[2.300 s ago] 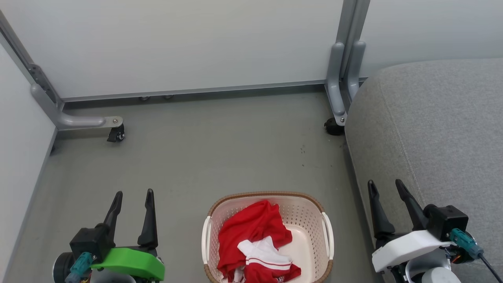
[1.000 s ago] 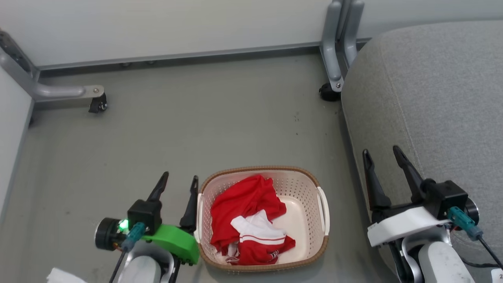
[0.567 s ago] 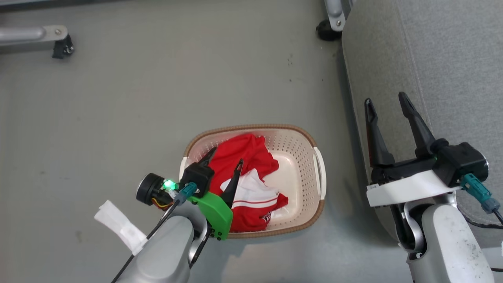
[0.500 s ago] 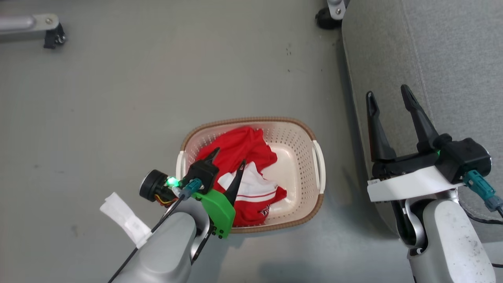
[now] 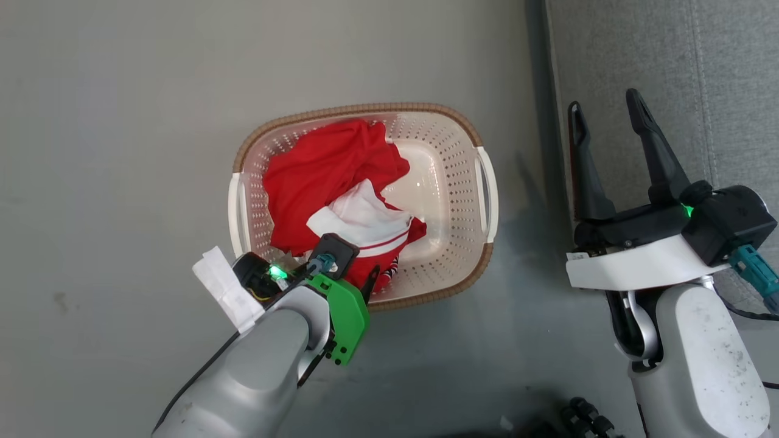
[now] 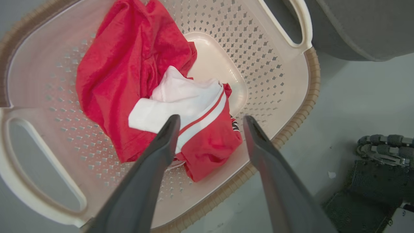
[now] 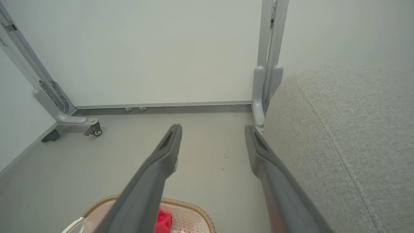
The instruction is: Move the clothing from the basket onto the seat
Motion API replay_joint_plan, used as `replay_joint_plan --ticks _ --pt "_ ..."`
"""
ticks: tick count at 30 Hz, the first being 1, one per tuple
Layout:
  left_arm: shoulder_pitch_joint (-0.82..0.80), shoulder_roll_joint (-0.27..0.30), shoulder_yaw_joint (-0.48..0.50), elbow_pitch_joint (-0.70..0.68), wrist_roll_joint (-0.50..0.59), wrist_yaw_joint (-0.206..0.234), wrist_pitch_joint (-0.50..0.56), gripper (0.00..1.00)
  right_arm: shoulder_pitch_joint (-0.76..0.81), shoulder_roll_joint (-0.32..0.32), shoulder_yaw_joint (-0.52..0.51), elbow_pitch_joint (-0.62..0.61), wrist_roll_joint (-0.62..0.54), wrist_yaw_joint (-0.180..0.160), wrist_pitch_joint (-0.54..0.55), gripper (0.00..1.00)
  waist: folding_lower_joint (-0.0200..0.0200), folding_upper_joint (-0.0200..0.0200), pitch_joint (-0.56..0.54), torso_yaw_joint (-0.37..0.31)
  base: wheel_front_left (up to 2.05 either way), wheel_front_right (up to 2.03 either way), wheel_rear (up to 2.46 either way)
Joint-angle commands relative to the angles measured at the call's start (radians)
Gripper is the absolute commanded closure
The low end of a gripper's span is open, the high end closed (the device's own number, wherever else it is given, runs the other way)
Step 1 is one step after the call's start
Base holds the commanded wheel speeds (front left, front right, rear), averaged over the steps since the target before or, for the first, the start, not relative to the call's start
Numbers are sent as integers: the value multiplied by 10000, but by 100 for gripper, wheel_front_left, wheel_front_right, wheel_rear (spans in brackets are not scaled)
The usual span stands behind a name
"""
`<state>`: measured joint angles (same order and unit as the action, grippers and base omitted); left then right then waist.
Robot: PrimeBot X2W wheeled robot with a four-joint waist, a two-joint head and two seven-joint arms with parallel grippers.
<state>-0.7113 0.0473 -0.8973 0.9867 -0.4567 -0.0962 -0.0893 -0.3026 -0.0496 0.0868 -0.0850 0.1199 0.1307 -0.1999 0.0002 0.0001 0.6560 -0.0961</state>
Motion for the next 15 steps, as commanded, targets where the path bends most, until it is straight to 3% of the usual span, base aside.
replay_joint_plan --ticks 1,15 --pt "-327 63 -91 121 -185 -13 115 0 -214 -18 45 -65 26 1 -85 0 -2 -1 867 -312 0 0 0" --pt "-1545 61 -949 1370 -849 135 1097 0 -497 -17 284 29 496 1 -393 0 -2 -1 2129 -789 0 0 0"
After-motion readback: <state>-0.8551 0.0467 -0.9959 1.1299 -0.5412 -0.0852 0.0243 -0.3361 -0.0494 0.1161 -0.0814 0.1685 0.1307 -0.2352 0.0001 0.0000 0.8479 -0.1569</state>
